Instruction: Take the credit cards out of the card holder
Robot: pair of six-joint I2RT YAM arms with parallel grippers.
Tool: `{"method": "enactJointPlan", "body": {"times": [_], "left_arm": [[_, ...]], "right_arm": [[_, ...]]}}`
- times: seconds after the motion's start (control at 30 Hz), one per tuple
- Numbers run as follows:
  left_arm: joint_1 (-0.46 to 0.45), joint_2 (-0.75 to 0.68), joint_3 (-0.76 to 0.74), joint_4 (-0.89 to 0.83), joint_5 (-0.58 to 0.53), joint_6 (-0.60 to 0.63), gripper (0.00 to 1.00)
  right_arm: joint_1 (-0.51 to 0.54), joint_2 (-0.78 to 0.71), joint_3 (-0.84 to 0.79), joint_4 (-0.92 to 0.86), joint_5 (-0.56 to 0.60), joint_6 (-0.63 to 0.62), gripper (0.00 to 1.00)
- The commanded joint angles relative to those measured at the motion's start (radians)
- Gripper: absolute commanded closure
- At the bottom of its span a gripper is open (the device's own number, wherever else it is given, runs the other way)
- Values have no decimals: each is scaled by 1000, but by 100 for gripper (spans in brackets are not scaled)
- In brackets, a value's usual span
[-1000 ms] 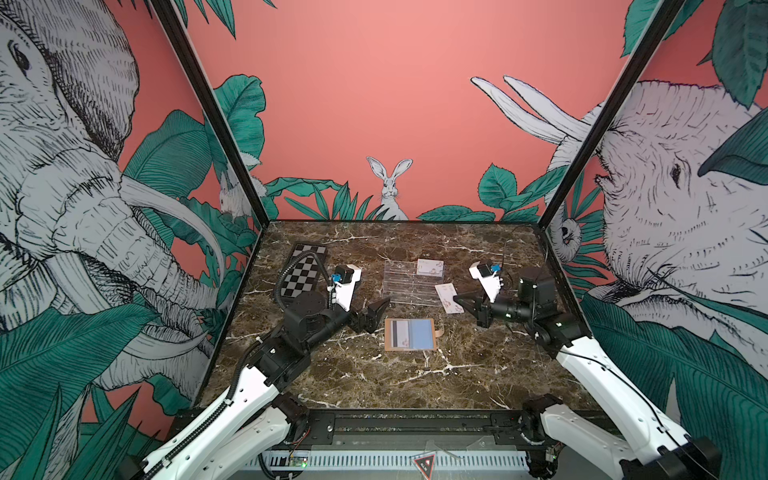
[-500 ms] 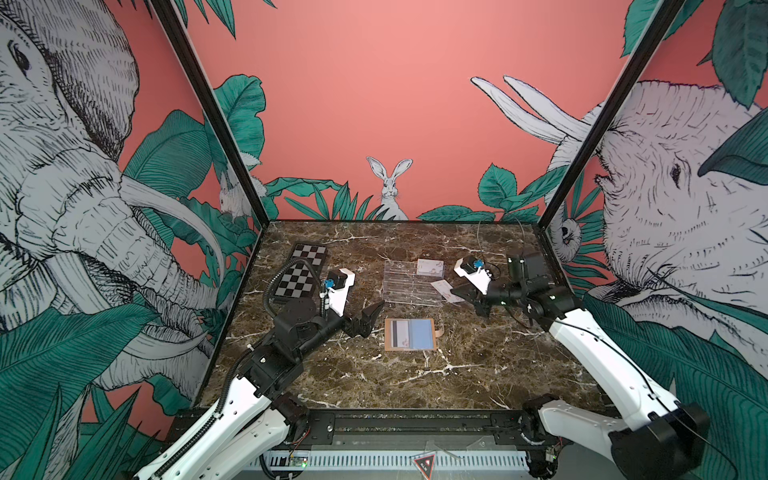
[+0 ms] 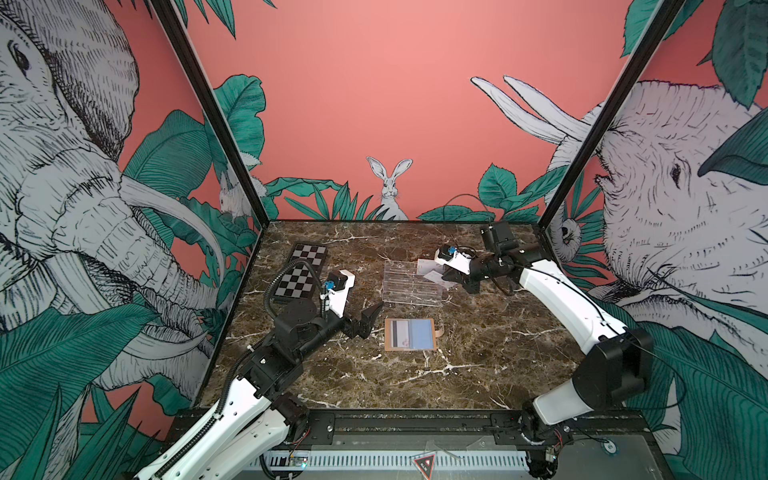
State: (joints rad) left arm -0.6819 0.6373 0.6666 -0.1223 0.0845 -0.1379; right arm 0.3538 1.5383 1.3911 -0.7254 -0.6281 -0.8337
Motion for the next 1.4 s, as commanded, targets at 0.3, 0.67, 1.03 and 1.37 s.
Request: {"method": "enactJointPlan", "body": {"times": [0.3, 0.67, 1.03, 1.37], "left_arm": [[5, 19, -15, -30, -59, 22, 1], [5, 20, -22, -36, -127, 29, 1], [5, 62, -35, -14, -112, 21, 1], [5, 68, -42, -8, -113, 14, 1]], "right_arm": [[2, 211, 249, -136, 110, -176, 100], [2, 370, 439, -186, 150, -236, 100], [4, 471, 561, -233, 165, -243, 100], [14, 527, 608, -263, 167, -262, 100]]}}
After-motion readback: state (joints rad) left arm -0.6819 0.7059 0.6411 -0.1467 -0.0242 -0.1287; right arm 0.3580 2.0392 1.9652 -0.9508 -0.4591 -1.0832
